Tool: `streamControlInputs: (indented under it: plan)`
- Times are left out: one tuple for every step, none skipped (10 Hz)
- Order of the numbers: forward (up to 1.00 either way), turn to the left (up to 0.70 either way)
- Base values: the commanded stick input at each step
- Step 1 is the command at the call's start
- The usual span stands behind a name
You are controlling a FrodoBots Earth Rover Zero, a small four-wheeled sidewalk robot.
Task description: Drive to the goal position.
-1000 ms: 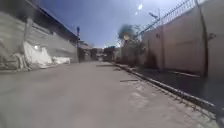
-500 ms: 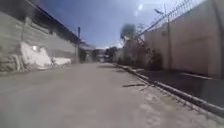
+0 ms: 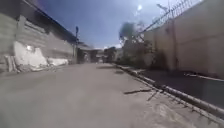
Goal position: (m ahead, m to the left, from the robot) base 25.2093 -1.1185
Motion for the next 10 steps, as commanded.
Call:
streamControlInputs:
  plan:
    - [1.0,0.0]
    - [1.0,0.0]
    - [1.0,0.0]
    - [1.0,0.0]
    - [1.0,0.0]
    - [1.0,0.0]
    - [1.0,0.0]
    - [1.0,0.0]
    - [1.0,0.0]
    - [1.0,0.0]
